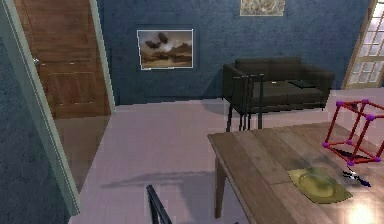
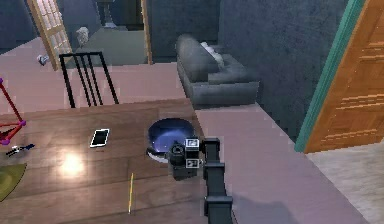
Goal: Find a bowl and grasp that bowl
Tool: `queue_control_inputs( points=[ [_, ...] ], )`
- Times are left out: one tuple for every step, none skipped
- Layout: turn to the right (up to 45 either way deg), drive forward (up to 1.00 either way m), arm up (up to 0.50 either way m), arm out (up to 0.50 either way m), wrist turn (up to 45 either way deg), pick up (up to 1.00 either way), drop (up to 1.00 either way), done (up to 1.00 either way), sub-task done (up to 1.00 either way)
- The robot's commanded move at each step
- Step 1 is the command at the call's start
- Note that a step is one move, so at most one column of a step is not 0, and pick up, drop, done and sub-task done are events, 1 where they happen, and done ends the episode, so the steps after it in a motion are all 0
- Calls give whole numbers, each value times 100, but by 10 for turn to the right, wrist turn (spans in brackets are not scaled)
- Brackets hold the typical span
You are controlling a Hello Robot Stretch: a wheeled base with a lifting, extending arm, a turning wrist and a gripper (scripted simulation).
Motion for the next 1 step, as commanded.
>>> queue_control_inputs(
  points=[
    [0,0,0,0,0,0,0,100,0]
  ],
)
